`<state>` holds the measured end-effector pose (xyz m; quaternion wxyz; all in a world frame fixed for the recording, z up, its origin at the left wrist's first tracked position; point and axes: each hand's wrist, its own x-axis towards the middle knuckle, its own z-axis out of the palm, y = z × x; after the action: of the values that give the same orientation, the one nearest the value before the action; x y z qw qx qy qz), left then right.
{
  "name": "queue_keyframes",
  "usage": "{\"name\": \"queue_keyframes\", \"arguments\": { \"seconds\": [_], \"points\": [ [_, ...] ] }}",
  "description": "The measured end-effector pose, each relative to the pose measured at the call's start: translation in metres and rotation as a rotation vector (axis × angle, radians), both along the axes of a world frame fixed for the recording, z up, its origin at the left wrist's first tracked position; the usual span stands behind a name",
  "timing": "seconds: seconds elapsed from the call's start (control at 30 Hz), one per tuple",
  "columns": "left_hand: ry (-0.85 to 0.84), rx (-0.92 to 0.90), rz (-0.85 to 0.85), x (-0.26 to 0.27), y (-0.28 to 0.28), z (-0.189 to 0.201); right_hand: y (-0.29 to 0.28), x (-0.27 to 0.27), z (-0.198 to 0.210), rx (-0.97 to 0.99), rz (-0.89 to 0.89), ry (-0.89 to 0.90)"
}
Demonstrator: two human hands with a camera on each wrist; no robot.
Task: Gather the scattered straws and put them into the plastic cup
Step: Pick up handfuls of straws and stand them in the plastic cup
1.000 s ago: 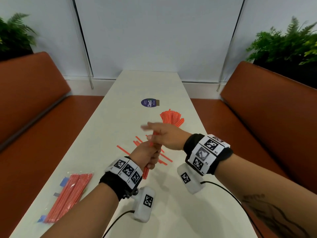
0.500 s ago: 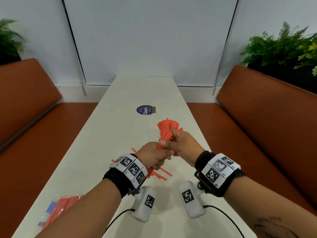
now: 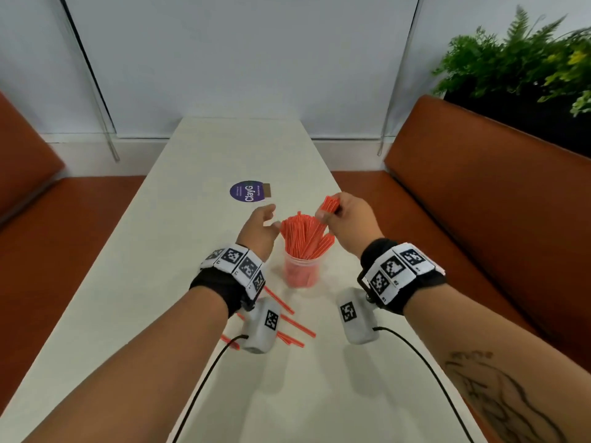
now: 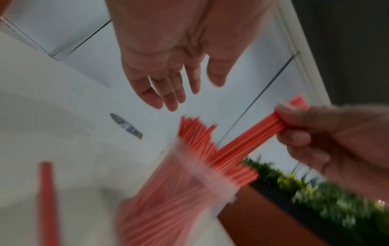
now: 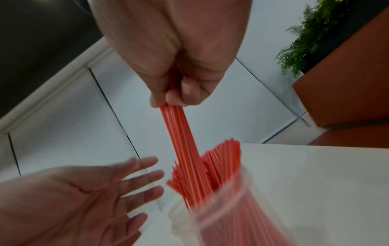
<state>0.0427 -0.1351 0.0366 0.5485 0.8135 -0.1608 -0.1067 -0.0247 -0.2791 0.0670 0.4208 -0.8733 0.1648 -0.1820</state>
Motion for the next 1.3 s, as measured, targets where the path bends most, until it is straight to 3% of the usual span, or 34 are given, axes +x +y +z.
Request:
{"name": "queue_keyframes", "arguments": {
  "seconds": [0.17,0.33,0.47,0.57,0.67,0.73,0.83,0.97,1.1,1.2,1.3],
  "points": [
    [-0.016,0.059,-0.147,0.001,-0.014,-0.035,0.02,0.011,-0.026,-0.21,0.066,0.205],
    [-0.079,0.075,-0.093,0.003,-0.02,-0.047,0.033,0.019,-0.032,-0.356,0.091,0.328],
    [-0.101,0.059,-0.027,-0.002,-0.021,-0.05,0.021,0.009,-0.023,-0.217,-0.02,0.121],
    [-0.151,0.039,-0.02,-0.007,-0.022,-0.049,0.013,0.003,-0.034,-0.351,-0.19,-0.058],
    [-0.253,0.109,-0.086,-0.011,-0.024,-0.049,0.017,0.006,-0.058,-0.281,-0.041,0.16],
    [-0.273,0.126,-0.089,-0.009,-0.028,-0.05,0.019,0.009,-0.069,-0.35,0.059,0.217],
    [-0.258,0.07,-0.076,-0.005,-0.028,-0.05,0.015,0.017,-0.067,-0.445,0.116,0.217],
    [-0.169,0.003,-0.035,0.0,-0.022,-0.049,0.007,0.02,-0.054,-0.274,0.165,0.218],
    [-0.021,-0.099,0.064,-0.002,-0.005,-0.038,0.009,0.001,-0.035,-0.331,-0.018,0.09],
    [0.012,0.014,0.135,0.0,0.023,-0.033,0.027,-0.017,-0.018,-0.349,-0.004,-0.024],
    [0.025,0.244,0.154,-0.004,0.057,-0.033,0.049,-0.027,-0.019,-0.373,0.243,0.21]
  ]
}}
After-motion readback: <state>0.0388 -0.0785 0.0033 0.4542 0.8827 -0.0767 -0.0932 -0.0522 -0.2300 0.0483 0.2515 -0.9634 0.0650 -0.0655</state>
